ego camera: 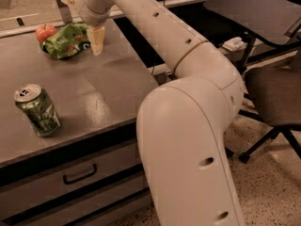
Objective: Move green rice chip bag near apple
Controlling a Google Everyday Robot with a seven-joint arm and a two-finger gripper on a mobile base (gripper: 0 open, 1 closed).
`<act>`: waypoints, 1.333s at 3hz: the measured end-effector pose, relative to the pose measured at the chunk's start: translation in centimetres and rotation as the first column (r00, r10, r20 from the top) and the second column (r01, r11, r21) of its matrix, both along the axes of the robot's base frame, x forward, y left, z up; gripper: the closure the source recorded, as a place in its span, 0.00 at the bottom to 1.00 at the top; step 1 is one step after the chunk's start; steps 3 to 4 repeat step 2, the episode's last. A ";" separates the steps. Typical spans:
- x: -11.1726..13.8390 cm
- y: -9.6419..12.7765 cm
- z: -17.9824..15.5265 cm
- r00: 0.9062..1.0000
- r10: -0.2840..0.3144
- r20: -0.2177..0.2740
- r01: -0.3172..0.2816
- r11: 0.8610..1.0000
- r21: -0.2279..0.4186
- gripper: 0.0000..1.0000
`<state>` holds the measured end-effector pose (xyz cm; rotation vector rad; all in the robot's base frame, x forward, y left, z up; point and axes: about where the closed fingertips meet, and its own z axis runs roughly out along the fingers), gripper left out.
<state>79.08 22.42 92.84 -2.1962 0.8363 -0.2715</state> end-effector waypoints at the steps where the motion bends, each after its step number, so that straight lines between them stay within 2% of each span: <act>1: -1.1 -5.4 -2.1 0.986 -0.151 -0.068 0.154 0.987 0.043 0.00; 4: -1.0 -5.3 -2.0 0.987 -0.148 -0.066 0.151 0.987 0.044 0.00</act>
Offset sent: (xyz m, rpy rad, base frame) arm -0.0070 -0.0454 -0.0035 0.0540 0.0371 -0.1292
